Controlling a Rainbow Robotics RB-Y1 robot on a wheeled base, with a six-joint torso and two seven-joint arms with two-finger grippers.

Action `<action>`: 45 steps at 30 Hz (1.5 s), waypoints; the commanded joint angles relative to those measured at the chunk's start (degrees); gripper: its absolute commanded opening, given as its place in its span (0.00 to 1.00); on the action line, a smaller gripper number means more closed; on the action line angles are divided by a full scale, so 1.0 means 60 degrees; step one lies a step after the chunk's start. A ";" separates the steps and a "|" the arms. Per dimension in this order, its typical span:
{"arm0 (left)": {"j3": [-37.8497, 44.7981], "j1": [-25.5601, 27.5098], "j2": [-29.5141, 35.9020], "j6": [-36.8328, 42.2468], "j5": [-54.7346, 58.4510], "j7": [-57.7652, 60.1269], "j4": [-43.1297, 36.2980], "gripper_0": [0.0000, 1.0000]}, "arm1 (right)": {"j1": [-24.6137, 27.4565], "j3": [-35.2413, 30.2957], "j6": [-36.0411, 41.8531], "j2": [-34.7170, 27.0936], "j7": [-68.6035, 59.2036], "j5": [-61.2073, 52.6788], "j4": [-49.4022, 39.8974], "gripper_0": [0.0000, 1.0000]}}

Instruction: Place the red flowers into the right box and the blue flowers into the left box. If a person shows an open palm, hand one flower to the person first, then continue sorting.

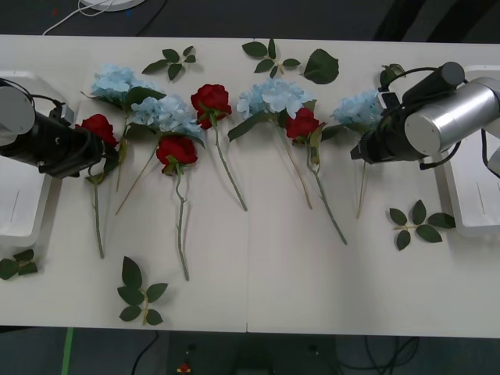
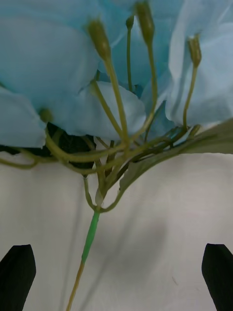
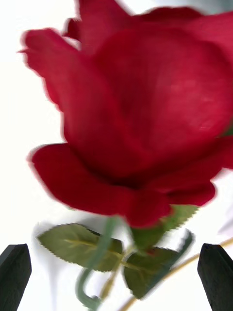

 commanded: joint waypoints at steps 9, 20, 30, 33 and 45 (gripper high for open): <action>-0.0576 0.0102 0.0106 -0.0539 -0.0178 0.0165 0.0249 0.85 | -0.0732 -0.0013 -0.0552 0.1117 -0.0444 0.0830 0.1273 1.00; -0.0576 0.0087 0.0106 -0.0642 -0.0149 0.0224 0.0132 0.00 | -0.0732 -0.0013 -0.0567 0.1205 -0.0532 0.1006 0.1317 0.13; -0.0561 0.0087 0.0106 -0.0686 -0.0105 0.0268 -0.0088 0.00 | -0.0732 -0.0013 -0.0567 0.1220 -0.0561 0.1079 0.1302 0.00; -0.0473 0.0073 0.0106 -0.0715 -0.0061 0.0268 -0.0176 0.00 | -0.0732 -0.0028 -0.0567 0.1220 -0.0561 0.1109 0.1317 0.00; 0.0816 -0.1231 0.0106 0.1424 0.0232 0.0209 -0.1567 0.00 | -0.0732 -0.0013 -0.0582 0.1249 -0.0576 0.1094 0.1317 0.00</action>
